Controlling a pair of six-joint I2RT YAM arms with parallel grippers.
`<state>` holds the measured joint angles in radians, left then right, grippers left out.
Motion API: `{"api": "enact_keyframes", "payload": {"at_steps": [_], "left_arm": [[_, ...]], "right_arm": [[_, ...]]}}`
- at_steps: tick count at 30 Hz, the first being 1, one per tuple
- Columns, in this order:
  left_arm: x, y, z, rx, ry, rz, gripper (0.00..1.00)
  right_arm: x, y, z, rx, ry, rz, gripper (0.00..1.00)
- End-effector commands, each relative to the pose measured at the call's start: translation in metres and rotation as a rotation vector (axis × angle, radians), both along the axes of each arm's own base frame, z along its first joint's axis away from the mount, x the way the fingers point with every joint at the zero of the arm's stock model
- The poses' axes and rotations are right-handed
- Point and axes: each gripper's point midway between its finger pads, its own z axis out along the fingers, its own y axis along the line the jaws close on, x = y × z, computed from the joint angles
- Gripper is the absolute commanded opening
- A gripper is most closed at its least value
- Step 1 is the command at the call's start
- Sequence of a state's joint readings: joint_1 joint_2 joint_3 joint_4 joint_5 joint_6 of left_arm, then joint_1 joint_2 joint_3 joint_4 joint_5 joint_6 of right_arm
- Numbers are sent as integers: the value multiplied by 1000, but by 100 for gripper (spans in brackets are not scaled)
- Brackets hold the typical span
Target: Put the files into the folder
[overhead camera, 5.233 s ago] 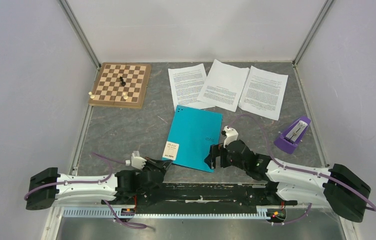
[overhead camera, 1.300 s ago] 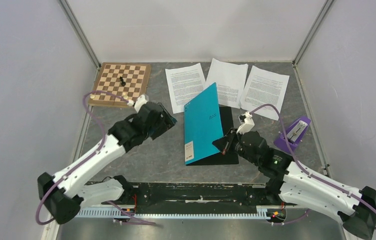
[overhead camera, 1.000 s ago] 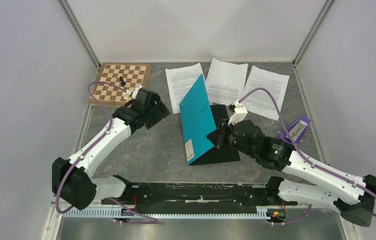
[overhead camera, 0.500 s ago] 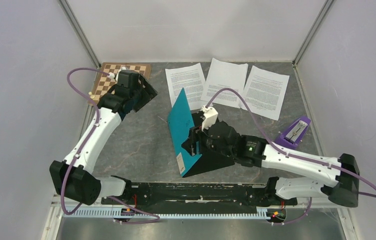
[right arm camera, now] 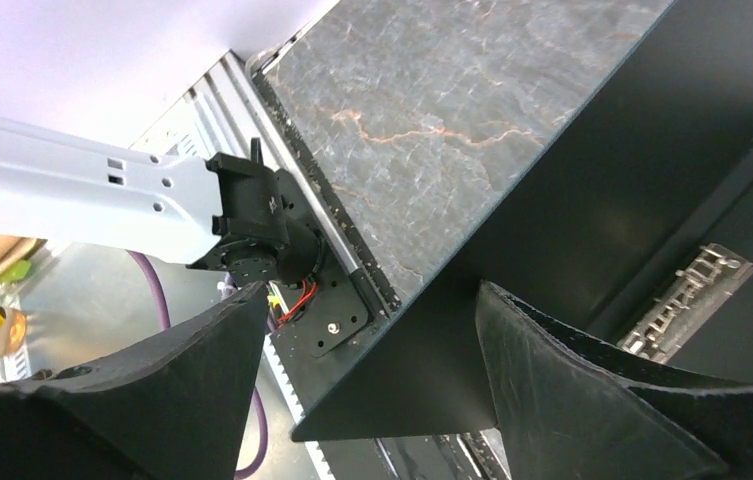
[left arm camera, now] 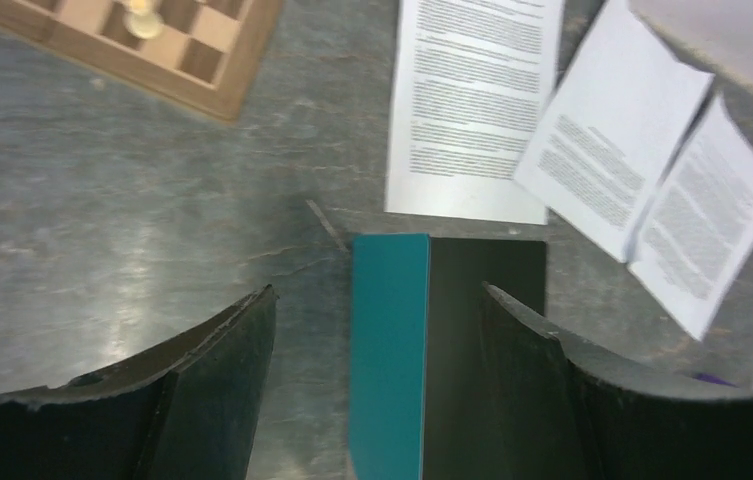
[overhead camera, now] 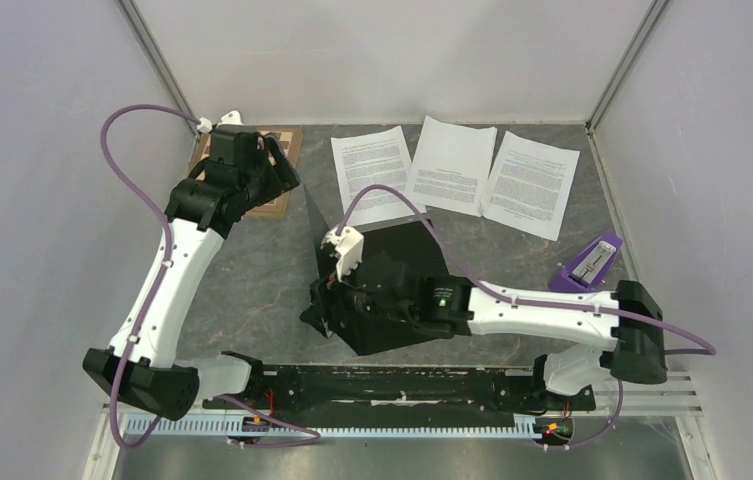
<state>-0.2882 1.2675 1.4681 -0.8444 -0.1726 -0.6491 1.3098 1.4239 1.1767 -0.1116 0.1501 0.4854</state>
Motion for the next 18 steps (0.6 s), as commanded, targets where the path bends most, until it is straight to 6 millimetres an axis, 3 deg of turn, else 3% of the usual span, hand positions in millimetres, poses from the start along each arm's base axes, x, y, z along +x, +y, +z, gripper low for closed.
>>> {"api": "enact_keyframes", "payload": {"at_steps": [1,4,8,12,18], "left_arm": [[-21,39,18,198,-27,45,80],[-21,33,23,178,-32,11,81],[-19,5,11,98,24,-105,79],[-19,-3,-23,75,103,-125,78],[-13,-19,-90,18,232,-145,78]], "right_arm": [[-16,34,10,66,-21,114,80],[-31,57,2,77,-8,191,82],[-44,72,-19,39,7,246,83],[-44,67,-25,26,5,232,86],[-31,45,10,63,-58,152,90]]}}
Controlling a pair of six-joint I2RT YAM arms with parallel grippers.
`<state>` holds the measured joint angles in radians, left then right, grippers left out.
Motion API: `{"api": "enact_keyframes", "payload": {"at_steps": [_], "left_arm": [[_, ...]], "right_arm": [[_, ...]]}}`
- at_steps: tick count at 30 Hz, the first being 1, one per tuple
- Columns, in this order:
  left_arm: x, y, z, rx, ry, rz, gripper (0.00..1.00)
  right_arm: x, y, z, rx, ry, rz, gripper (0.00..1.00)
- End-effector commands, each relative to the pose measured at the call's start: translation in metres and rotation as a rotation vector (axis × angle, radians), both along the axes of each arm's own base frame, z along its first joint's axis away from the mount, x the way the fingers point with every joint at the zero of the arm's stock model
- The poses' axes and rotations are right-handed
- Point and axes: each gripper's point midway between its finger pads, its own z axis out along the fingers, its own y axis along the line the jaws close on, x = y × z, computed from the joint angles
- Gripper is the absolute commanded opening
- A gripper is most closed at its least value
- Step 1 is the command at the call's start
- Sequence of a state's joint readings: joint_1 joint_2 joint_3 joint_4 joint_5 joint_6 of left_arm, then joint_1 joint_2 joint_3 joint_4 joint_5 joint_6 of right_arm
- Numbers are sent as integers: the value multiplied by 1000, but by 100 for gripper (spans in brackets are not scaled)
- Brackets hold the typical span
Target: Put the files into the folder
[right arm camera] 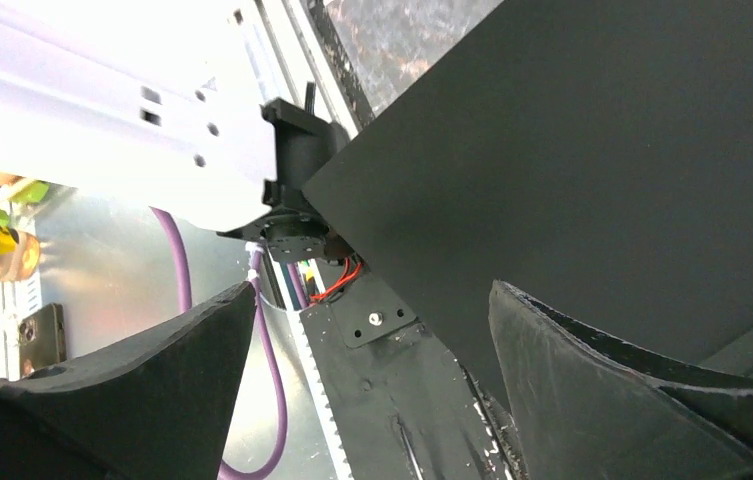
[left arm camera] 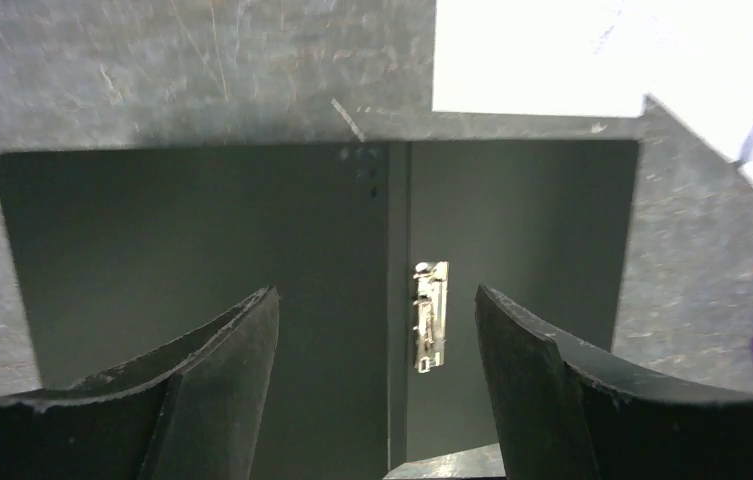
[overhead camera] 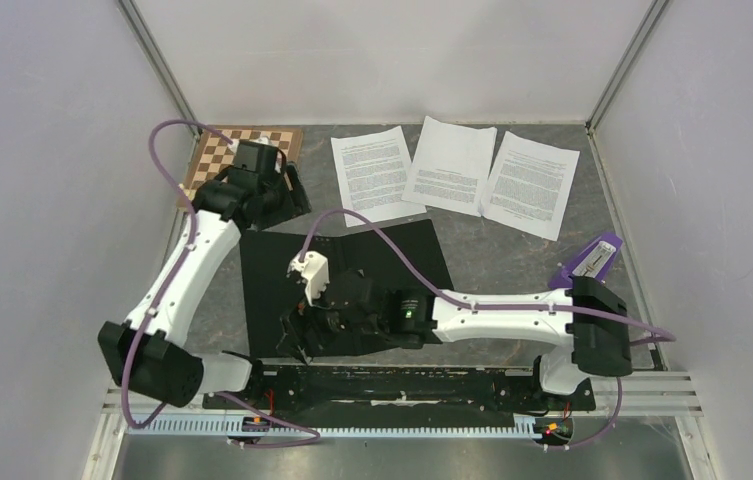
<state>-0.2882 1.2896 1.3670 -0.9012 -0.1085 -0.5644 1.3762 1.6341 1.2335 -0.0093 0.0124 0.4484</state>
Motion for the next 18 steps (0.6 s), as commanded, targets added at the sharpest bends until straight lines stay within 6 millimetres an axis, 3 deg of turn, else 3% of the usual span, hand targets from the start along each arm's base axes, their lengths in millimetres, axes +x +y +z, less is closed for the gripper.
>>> {"api": "enact_keyframes", "payload": {"at_steps": [1,4,8,11,14,18], "left_arm": [[9,-17,-40,-55,67,-26,78],[11,-16,-54,-45,93,-9,78],[17,-15,-60,-38,93,5,78],[22,-13,-61,-30,87,9,78],[28,-12,-62,-9,82,11,78],[32,-16,-67,-22,84,-6,78]], "right_arm": [[18,-18,58,101,-89,-96,90],[51,-50,39,-20,-139,-270,90],[99,-99,-13,-196,-124,-427,85],[124,-124,-50,-304,-125,-498,82],[144,-132,-80,-408,-145,-541,78],[167,-123,-106,-492,-162,-565,73]]}}
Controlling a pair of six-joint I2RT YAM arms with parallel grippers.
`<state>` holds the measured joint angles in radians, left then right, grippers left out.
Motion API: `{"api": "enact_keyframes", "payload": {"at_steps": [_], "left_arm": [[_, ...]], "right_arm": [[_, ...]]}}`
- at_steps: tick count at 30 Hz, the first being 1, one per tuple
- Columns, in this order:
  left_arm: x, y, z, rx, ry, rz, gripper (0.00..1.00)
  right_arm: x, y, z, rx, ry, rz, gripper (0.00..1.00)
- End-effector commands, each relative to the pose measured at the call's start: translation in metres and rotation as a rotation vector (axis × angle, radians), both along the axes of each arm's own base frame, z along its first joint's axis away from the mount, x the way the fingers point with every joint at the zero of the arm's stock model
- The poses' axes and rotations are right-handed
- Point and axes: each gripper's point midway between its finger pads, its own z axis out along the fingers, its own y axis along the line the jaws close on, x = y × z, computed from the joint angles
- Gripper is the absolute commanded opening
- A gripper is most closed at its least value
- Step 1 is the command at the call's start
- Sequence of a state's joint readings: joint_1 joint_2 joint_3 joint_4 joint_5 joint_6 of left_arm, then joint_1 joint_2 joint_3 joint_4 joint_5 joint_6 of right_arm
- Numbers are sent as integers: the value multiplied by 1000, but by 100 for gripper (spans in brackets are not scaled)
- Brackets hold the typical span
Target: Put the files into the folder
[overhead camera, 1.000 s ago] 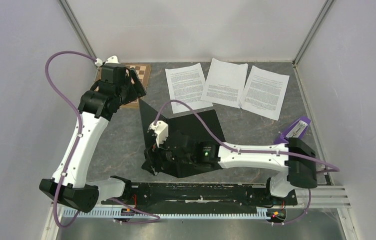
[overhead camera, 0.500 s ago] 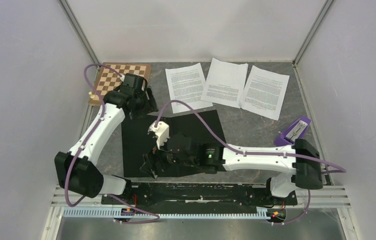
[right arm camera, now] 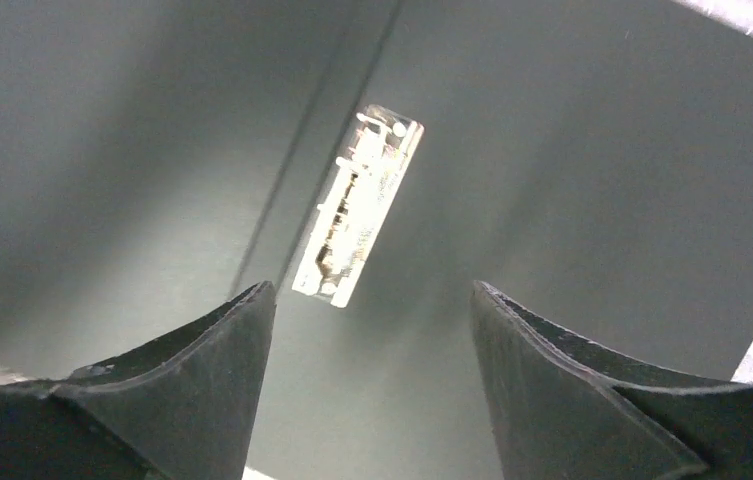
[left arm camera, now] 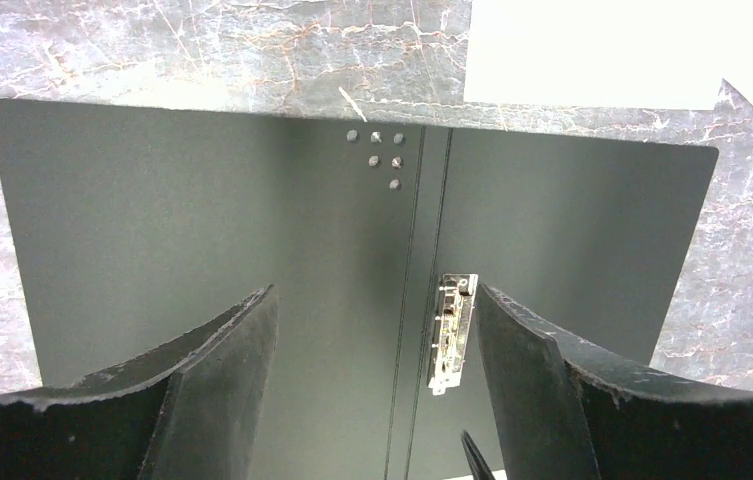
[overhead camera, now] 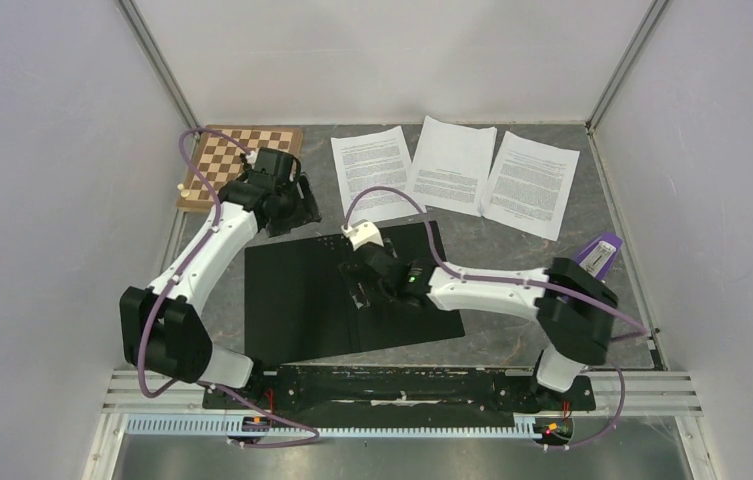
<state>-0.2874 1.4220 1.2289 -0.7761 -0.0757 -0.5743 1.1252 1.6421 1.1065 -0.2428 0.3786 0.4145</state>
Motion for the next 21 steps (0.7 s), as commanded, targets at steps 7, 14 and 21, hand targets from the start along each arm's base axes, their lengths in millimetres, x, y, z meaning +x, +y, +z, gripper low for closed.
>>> {"api": "enact_keyframes", "payload": {"at_steps": [7,14,21], "left_arm": [[5,-26,-9,-134,-30,-37,76],[-23,-42,-35,-222,6,-78,76],[-50,-60,-48,-249,25,-136,76]], "right_arm": [[39,27,-44,-113,-35,-65,67],[31,6,-78,-140,34,-166,52],[11,-37,-84,-108,72,-291,43]]}}
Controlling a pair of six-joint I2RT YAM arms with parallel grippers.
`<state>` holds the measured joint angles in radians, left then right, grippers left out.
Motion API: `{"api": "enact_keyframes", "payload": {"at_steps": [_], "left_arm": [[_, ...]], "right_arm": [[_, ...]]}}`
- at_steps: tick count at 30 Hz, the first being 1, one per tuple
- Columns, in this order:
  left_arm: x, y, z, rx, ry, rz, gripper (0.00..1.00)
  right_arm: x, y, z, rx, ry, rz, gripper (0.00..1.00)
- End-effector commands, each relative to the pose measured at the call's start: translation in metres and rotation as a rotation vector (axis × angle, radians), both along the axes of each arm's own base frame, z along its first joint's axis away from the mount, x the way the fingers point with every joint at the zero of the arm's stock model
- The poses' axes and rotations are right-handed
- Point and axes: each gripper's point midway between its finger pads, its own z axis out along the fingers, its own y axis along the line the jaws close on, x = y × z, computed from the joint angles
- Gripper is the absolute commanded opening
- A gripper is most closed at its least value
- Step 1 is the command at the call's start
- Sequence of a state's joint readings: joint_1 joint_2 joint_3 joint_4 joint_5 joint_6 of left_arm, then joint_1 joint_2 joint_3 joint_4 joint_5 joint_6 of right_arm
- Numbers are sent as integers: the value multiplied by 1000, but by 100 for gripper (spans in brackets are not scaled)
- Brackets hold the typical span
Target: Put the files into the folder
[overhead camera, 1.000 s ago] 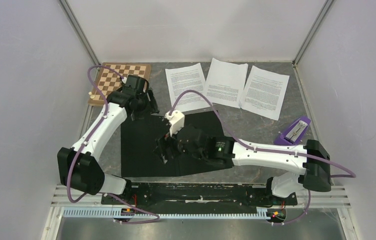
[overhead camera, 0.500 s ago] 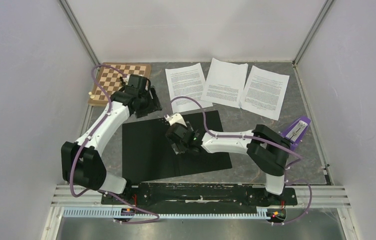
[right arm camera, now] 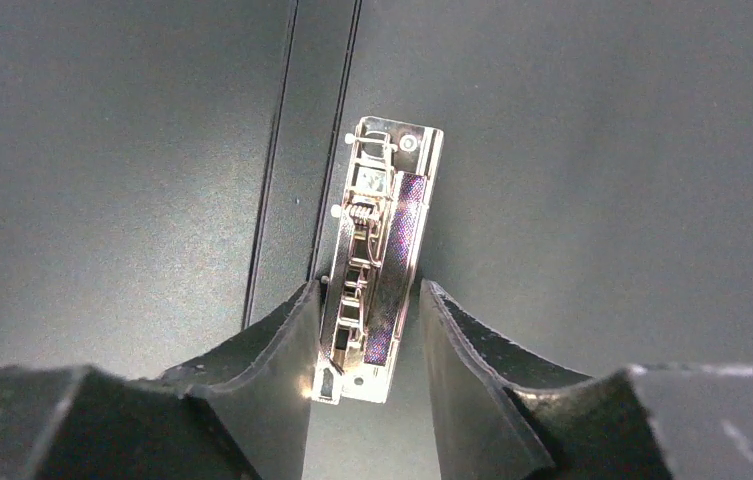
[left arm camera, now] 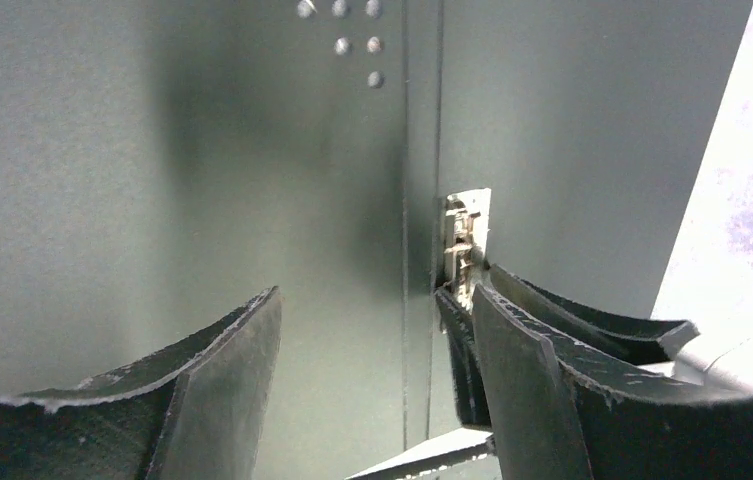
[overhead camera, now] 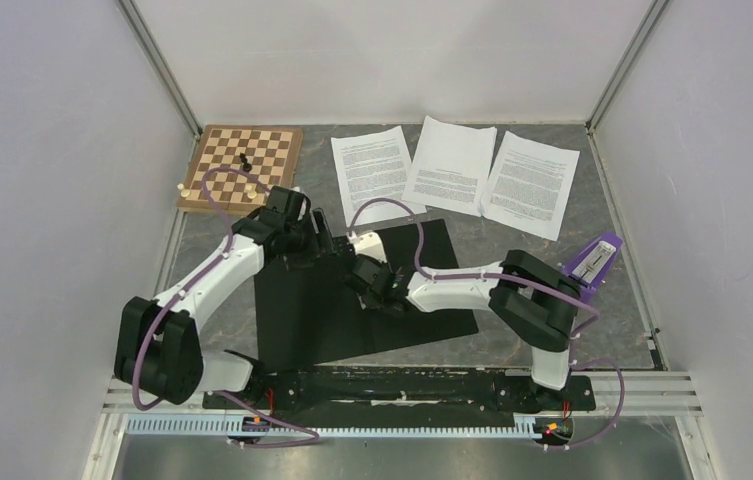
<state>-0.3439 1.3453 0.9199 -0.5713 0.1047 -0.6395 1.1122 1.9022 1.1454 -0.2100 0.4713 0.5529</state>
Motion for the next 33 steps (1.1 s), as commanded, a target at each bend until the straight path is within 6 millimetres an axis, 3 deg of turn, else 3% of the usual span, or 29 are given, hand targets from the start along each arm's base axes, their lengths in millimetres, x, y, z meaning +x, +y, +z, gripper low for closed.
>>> {"api": "enact_keyframes", "payload": {"at_steps": [1,8,11,19,24,28,33], "left_arm": [[-6,-23,9,-86,-54,-33,76],[-31,-45,-12,-81,-19,-74,76],[-38,-53,-20,-71,-2,-83,76],[-48,-86,-44,-38,46,-110,76],[-49,-99,-48,-20,62,-103,75],[-45,-87,-48,35,41,-45,75],[-48,-61,-57,141,49,58,75]], "right_arm": [[-8,-40,3,12,0,-138,41],[-18,-58,2,51,10,-187,38],[-15,-62,4,40,-6,-193,40],[-1,-103,-5,76,15,-214,45],[6,-97,7,128,12,-140,49],[8,-85,33,168,-12,-77,54],[2,-98,51,153,-34,-53,58]]}}
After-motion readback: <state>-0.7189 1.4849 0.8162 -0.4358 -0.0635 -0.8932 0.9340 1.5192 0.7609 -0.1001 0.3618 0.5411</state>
